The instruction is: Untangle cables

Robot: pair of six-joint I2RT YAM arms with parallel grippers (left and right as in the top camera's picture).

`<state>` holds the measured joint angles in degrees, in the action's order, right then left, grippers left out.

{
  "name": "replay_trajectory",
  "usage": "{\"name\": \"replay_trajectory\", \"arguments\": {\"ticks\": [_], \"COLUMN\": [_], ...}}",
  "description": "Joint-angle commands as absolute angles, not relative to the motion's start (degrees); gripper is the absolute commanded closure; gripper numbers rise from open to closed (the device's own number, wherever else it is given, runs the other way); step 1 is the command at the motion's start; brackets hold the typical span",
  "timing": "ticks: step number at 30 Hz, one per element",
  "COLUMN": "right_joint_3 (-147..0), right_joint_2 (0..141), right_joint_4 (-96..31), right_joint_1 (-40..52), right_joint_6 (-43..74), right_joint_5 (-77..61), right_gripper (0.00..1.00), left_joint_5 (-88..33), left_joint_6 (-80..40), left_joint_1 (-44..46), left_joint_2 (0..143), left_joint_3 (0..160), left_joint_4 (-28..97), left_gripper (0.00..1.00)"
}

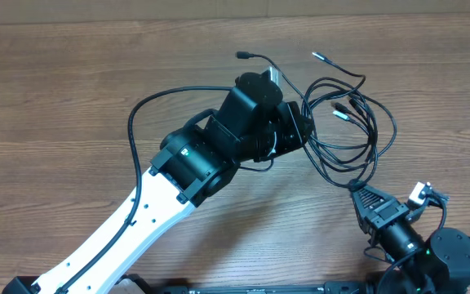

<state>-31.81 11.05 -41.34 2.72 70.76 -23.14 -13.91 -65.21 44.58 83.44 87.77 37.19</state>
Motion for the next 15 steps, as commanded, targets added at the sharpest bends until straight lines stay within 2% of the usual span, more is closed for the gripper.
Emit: {"name": "replay_trajectory", "arguments": {"ticks": [1, 10, 15], "right_joint_3": [-32.9, -32.9, -32.9], "right_joint_2": [11.1, 11.1, 11.1], "right_joint_4": [-42.5, -55.5, -53.7], "right_joint_1": [2.9, 2.9, 2.9], "right_joint_6": [65.6, 61.0, 61.2], "right_joint_5": [-22.7, -7.9, -10.9], "right_gripper": [0.96, 0.96, 0.96], "left_joint_5": [-13.1, -20.7, -22.5], "left_joint_6": [-64.6, -64.6, -64.5], "left_joint_1": [43.2, 37.7, 36.3], "left_joint_2": [83.3, 83.3, 83.3], "left_joint_3": [89.4, 89.4, 89.4], "left_joint_4": [36.1, 36.1, 36.1], "left_gripper": [0.96, 0.96, 0.96]}}
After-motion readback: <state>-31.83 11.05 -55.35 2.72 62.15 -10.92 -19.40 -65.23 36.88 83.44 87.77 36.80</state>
